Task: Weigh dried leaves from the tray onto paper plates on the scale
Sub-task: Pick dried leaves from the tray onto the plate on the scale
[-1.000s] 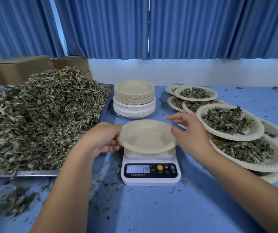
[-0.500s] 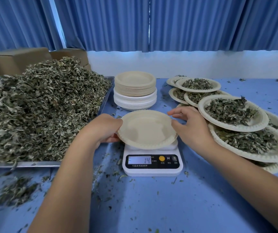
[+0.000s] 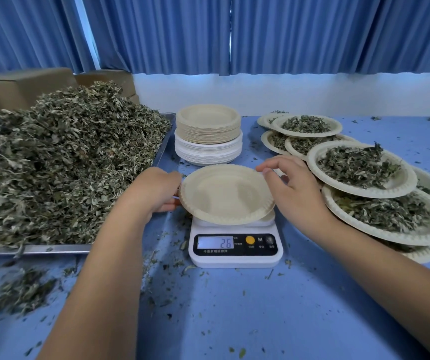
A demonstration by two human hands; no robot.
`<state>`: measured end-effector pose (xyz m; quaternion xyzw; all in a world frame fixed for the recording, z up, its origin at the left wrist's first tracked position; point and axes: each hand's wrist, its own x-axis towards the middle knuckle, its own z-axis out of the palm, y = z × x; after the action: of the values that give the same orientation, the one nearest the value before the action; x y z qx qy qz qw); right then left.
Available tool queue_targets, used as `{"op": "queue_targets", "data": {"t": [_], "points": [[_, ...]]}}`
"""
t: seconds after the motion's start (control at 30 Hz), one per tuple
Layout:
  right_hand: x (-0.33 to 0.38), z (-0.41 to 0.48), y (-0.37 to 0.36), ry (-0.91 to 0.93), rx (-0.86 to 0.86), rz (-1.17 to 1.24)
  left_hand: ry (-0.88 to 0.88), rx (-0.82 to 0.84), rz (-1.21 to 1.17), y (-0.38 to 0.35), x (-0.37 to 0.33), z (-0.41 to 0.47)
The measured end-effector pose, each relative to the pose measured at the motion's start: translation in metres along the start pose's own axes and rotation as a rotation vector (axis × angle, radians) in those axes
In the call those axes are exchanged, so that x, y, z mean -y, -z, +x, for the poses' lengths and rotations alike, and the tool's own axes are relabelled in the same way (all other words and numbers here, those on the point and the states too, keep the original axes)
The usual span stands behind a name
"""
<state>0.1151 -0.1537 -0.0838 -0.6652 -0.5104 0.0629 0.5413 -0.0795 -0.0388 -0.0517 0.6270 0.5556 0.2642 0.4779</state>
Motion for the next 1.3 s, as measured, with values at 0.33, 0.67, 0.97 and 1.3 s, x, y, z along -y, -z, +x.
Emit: {"op": "queue_targets", "data": {"t": [0.33,0.67,0.97,1.3], "points": [[0.004,-0.001,0.001,0.019,-0.028,-0.005,-0.017,-0.102,0.085,0.001,0.006,0.007],[0.006,-0.003,0.0,0.031,-0.042,-0.037,-0.008,-0.032,-0.035,-0.003,0.002,0.004],[0.005,-0.003,0.0,0.013,-0.024,0.016,-0.031,-0.133,0.004,0.001,0.001,0.006],[0.011,0.0,0.003,0.066,-0.004,-0.022,-0.034,-0.149,-0.292,-0.001,-0.009,-0.001]]}}
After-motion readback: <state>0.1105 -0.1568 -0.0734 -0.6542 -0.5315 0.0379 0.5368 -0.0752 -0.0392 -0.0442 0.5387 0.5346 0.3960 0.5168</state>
